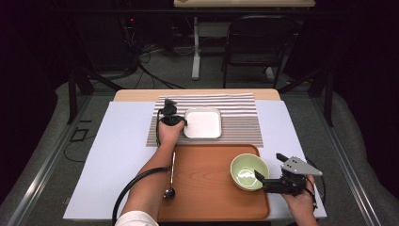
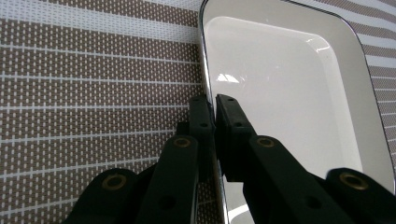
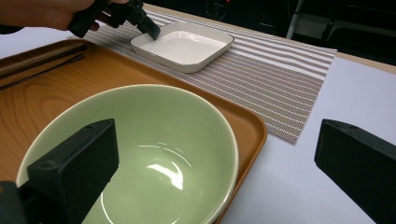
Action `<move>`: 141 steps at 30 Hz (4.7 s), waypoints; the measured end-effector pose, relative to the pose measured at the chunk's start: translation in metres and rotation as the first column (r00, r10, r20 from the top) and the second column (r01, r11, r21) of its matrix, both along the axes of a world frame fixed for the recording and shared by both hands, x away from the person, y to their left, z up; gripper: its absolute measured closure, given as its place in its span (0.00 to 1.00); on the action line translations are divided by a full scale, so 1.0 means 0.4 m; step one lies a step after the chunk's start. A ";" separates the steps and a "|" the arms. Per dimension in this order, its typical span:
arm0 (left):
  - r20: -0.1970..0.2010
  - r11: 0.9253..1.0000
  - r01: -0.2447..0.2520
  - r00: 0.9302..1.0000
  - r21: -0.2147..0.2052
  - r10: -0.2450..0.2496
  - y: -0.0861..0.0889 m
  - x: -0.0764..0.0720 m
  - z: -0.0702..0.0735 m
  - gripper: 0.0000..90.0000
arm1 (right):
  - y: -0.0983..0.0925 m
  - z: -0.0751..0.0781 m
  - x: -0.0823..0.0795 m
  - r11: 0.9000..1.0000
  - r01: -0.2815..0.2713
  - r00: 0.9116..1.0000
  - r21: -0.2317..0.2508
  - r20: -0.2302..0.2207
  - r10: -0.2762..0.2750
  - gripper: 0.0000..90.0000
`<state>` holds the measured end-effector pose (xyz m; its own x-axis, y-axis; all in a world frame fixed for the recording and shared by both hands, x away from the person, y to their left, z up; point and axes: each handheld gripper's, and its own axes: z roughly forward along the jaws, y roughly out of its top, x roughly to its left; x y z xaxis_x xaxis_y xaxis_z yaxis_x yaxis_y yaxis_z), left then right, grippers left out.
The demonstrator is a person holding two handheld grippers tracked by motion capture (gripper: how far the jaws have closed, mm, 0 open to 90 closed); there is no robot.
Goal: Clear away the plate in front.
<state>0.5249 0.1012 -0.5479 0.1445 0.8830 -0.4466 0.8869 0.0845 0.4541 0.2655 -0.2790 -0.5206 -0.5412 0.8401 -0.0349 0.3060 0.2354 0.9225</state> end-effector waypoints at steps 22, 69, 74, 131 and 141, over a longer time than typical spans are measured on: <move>-0.033 0.994 -0.092 0.995 -0.056 0.091 -0.006 -0.003 -0.004 0.99 | 0.000 -0.001 0.000 1.000 -0.003 1.000 -0.002 -0.002 0.003 0.00; 0.004 0.987 -0.026 1.000 -0.160 0.027 0.028 -0.220 0.079 0.99 | 0.000 0.001 -0.002 1.000 0.002 1.000 0.002 0.002 -0.002 0.00; 0.001 0.988 -0.016 1.000 -0.155 0.016 0.043 -0.255 0.076 0.99 | -0.001 0.001 0.000 1.000 0.003 1.000 0.005 0.001 -0.003 0.00; -0.067 0.994 -0.058 0.996 -0.097 0.052 0.040 -0.508 0.004 0.99 | 0.002 0.001 0.001 1.000 0.006 1.000 -0.001 0.002 -0.006 0.00; -0.056 0.994 -0.059 0.997 -0.094 0.054 0.040 -0.526 0.006 0.98 | 0.002 0.001 0.000 1.000 0.004 1.000 -0.003 0.003 -0.004 0.00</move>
